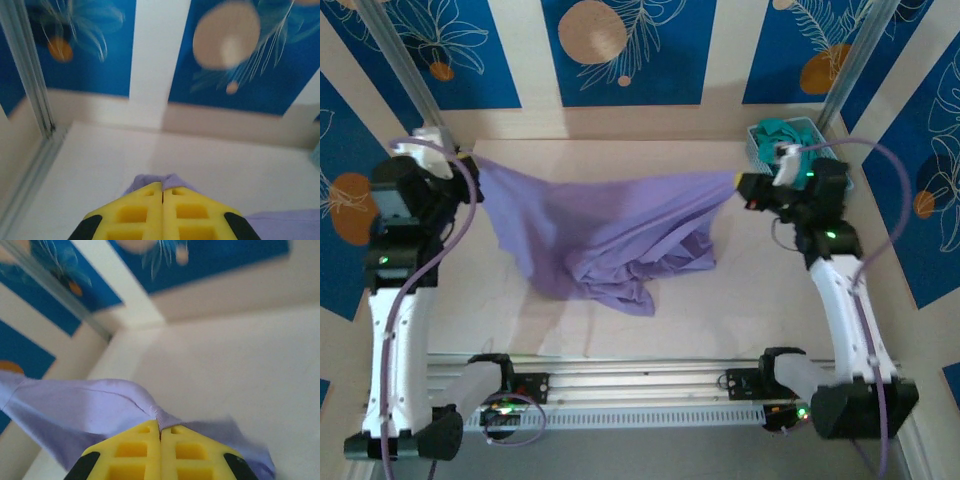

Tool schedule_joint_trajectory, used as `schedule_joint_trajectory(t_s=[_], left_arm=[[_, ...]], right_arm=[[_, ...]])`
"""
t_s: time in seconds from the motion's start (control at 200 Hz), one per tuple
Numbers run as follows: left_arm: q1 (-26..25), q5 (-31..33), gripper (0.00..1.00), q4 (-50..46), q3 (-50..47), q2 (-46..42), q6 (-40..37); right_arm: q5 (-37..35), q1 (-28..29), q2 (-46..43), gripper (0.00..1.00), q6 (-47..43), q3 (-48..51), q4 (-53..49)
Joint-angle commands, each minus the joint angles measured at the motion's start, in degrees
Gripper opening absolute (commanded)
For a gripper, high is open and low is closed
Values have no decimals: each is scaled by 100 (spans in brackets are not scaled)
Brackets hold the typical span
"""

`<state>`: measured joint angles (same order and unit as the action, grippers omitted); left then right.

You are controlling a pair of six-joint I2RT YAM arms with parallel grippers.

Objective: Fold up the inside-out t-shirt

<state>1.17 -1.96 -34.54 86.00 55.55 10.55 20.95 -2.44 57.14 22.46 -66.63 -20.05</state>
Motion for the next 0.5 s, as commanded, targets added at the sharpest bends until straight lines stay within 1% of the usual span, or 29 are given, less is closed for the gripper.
schedule_joint_trajectory(t_s=[0.0,0.14,0.22,0.26,0.315,0.43,0.495], left_arm=[[81,553,0,-162,1243,-273,-133],[72,984,0,-790,2862,193,-540],[76,1032,0,-1077,3374,644,-705],[76,998,0,-1145,3417,857,-723],[77,1004,0,-1111,3243,1094,-727],[72,999,0,-546,2541,1533,-661],[68,976,0,-335,2501,2003,-619]], right_arm=[[50,-239,-616,0,-34,-940,-1039],[-307,-404,-777,0,-326,-2169,-1880],[-523,-415,-737,0,-450,-2505,-2049],[-577,-415,-685,0,-486,-2558,-2050],[-635,-415,-582,0,-469,-2495,-1929],[-589,-407,-142,0,-392,-2230,-1483],[-639,-391,180,0,-360,-2113,-1131]])
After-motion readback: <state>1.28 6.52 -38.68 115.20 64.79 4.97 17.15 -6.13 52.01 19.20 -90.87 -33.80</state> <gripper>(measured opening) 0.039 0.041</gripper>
